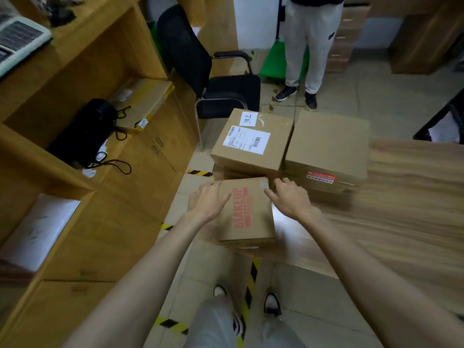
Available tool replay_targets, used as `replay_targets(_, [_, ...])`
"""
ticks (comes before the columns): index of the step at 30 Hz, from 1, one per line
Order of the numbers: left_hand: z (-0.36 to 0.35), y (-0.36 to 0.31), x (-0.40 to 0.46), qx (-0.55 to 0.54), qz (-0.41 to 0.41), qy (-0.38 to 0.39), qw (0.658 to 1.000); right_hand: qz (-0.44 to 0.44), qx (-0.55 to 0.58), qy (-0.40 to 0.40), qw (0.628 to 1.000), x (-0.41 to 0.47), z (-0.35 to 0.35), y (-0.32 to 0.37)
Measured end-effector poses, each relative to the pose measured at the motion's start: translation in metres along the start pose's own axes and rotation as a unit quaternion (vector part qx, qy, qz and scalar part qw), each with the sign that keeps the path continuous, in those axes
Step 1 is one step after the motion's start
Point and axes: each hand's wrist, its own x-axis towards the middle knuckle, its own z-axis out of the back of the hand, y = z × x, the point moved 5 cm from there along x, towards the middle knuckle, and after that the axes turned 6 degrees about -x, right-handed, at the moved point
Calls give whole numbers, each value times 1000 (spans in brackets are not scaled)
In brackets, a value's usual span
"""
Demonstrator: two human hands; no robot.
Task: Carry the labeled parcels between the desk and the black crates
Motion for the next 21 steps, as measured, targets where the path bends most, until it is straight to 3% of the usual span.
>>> replay_targets(7, [-67,30,20,-78,93,45,992,-30,78,81,993,27,-69,-14])
replay_targets(10, [-85,30,16,-239,99,55,964,-30,144,89,985,29,-85,-17])
replay_targets(14, [-105,37,18,-413,105,61,903,-77,296,70,949,17,-111,-16])
replay_targets(21, [-114,36,38,-445,78,174,875,-199,429,41,880,-15,-135,-36])
